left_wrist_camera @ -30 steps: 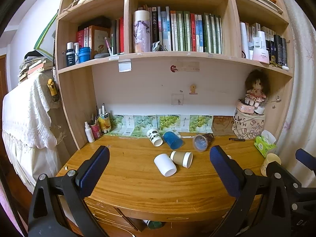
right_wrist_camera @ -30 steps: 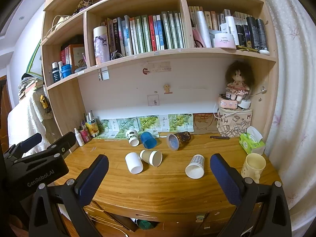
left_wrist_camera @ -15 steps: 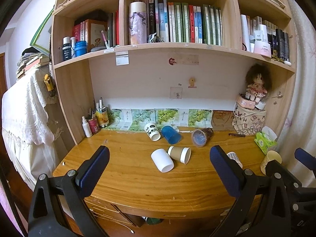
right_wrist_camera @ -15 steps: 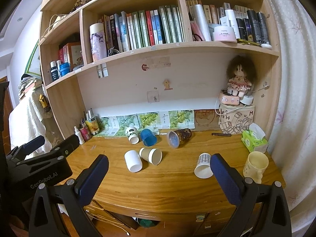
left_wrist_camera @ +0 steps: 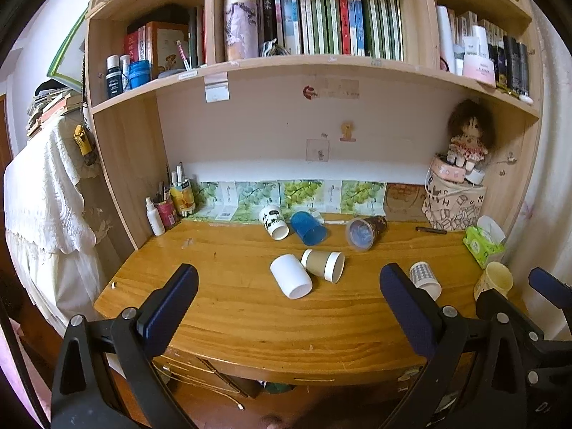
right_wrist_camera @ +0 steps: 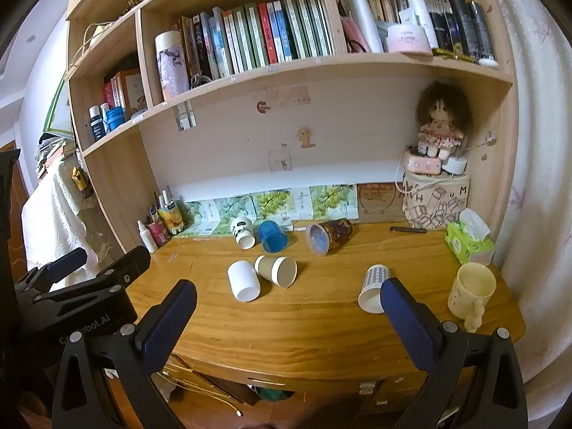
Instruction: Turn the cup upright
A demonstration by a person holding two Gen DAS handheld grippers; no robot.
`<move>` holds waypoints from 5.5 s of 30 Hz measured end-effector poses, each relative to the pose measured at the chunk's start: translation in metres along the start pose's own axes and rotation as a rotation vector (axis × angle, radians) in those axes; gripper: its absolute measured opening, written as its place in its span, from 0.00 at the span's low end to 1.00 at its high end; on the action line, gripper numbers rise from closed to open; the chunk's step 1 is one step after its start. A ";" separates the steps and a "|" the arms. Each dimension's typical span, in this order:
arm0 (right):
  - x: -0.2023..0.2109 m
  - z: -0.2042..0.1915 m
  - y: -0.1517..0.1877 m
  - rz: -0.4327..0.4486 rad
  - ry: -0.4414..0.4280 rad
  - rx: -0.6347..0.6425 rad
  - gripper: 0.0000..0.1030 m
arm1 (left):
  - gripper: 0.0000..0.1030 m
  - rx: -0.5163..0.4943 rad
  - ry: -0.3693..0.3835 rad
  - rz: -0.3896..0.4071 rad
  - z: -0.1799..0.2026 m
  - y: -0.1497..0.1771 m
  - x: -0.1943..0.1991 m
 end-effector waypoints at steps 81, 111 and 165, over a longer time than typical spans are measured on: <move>-0.404 -0.033 -0.070 -0.357 0.020 0.029 1.00 | 0.99 0.209 0.334 -0.837 -0.021 -0.083 -0.451; -0.409 0.020 -0.033 -0.356 0.033 -0.057 1.00 | 0.96 0.320 0.295 -1.074 0.020 -0.027 -0.542; -0.270 0.004 -0.001 -0.262 0.033 0.090 1.00 | 0.69 0.061 0.403 -0.832 0.030 -0.061 -0.381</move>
Point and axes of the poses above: each gripper's, at about its wrist camera, not at the fingertips, and x roughly against the way its jaws point, z to its right, y to its underside, the point moved 5 cm from there along -x, roughly the way its jaws point, and after that the axes turned 3 degrees about -z, right-handed, at the moved point
